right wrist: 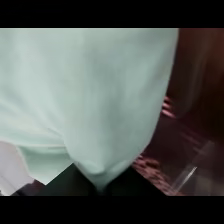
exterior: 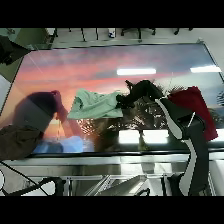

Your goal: Fold the shirts.

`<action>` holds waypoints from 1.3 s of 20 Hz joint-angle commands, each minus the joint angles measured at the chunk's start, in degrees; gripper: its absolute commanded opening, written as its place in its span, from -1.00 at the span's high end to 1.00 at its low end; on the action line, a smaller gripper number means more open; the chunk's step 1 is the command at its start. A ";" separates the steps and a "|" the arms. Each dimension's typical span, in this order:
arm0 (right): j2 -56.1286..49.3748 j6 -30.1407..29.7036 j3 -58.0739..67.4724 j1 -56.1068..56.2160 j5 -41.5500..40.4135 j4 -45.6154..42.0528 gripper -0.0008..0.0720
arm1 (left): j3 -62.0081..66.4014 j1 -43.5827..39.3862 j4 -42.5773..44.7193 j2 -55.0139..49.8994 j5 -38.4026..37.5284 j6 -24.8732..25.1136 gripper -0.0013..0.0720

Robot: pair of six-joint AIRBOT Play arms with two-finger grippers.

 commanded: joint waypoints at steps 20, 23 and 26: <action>17.70 13.66 21.55 -47.76 -6.08 5.05 0.91 | -0.02 -0.02 -0.15 0.07 0.15 -0.04 0.93; 18.18 13.27 21.22 -50.40 -7.89 4.87 0.91 | 0.00 -0.02 -0.15 0.07 0.17 -0.11 0.93; 19.87 13.51 21.20 -52.30 -8.74 4.61 0.91 | -0.02 -0.02 -0.17 0.04 0.15 -0.22 0.93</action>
